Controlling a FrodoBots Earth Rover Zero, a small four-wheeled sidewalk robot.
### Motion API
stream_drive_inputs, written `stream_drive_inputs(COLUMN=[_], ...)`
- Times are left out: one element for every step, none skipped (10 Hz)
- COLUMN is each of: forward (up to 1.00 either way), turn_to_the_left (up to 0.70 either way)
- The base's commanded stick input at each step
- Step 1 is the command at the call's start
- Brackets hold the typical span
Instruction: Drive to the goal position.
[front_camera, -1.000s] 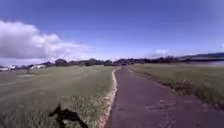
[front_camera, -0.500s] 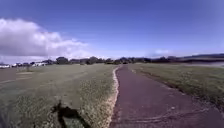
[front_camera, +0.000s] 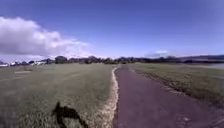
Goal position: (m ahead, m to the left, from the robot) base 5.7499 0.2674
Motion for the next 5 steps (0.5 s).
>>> stream_drive_inputs(forward=[0.70, 0.70, 0.70, 0.70, 0.70], turn_to_the_left=[-0.14, -0.14, -0.14, -0.14, -0.14])
